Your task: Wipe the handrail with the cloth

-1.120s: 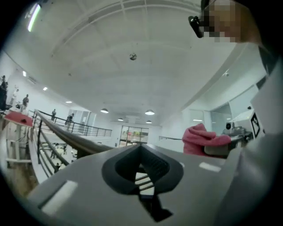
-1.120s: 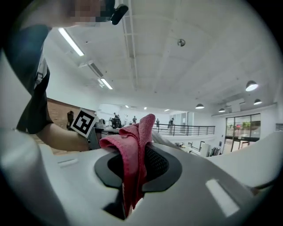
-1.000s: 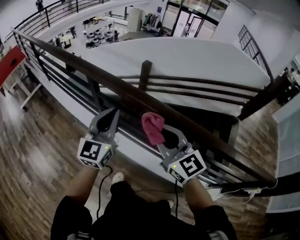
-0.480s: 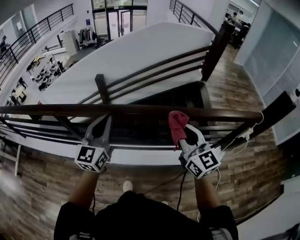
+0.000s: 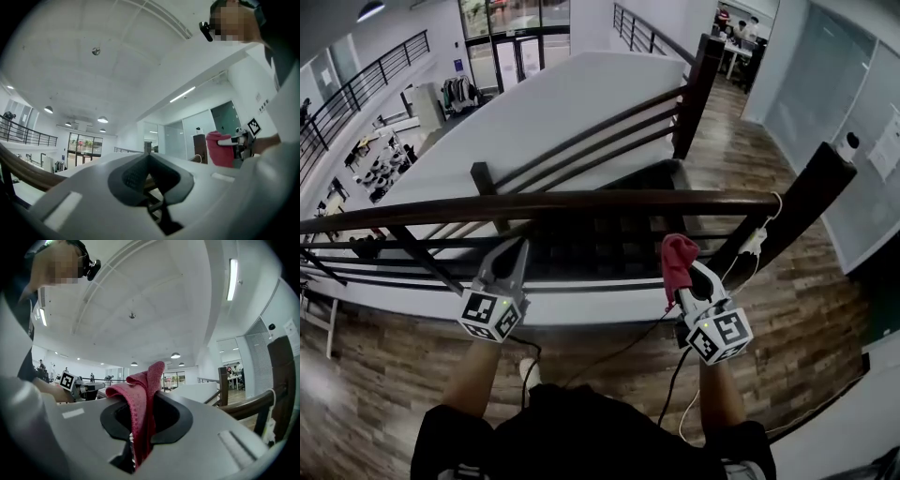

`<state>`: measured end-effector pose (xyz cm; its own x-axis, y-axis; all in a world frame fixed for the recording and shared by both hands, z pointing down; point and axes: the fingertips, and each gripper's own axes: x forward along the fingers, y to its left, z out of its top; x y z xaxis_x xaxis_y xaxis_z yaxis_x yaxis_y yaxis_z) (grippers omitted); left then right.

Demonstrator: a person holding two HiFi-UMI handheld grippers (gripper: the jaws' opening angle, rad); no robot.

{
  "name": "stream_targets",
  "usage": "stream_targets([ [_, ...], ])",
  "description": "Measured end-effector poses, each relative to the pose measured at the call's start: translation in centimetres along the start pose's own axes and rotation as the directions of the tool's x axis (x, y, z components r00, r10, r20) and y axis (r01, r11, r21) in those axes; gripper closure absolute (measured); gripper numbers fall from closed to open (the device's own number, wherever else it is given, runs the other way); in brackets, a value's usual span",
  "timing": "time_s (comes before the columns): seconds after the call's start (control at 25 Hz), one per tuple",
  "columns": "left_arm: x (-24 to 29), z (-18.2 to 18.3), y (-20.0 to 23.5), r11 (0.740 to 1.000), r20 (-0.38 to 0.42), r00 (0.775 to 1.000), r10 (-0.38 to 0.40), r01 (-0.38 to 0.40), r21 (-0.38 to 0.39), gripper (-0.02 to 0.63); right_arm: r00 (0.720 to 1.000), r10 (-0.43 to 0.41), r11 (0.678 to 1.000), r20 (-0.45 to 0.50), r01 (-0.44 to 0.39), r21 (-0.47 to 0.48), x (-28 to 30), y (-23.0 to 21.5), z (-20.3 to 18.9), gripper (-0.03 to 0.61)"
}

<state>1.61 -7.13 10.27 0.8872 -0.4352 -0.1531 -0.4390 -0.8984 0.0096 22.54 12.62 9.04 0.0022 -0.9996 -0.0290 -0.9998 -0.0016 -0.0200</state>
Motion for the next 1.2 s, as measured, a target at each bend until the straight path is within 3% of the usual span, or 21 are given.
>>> stream_targets([
  [0.36,-2.7,-0.5,-2.5,0.998,-0.013,1.0,0.017,-0.018,-0.055,0.614,0.997,-0.078,0.997,0.02,0.077,0.028,-5.5,-3.1,0.1,0.529],
  [0.6,-5.5,-0.3,1.1,0.996,0.012,0.999,0.029,-0.028,-0.09,0.614,0.99,-0.132,0.99,0.042,0.13,0.058,-4.6,-0.3,-1.5,0.529],
  [0.8,-7.3,-0.2,4.5,0.997,0.015,1.0,0.027,-0.026,-0.076,0.614,0.979,-0.188,0.982,0.084,0.185,0.049,-2.4,3.5,-1.9,0.529],
  [1.2,-7.5,-2.2,4.4,0.995,0.007,0.997,-0.077,0.077,-0.062,0.614,0.95,-0.287,0.958,0.122,0.287,0.019,-2.6,6.9,-2.9,0.529],
])
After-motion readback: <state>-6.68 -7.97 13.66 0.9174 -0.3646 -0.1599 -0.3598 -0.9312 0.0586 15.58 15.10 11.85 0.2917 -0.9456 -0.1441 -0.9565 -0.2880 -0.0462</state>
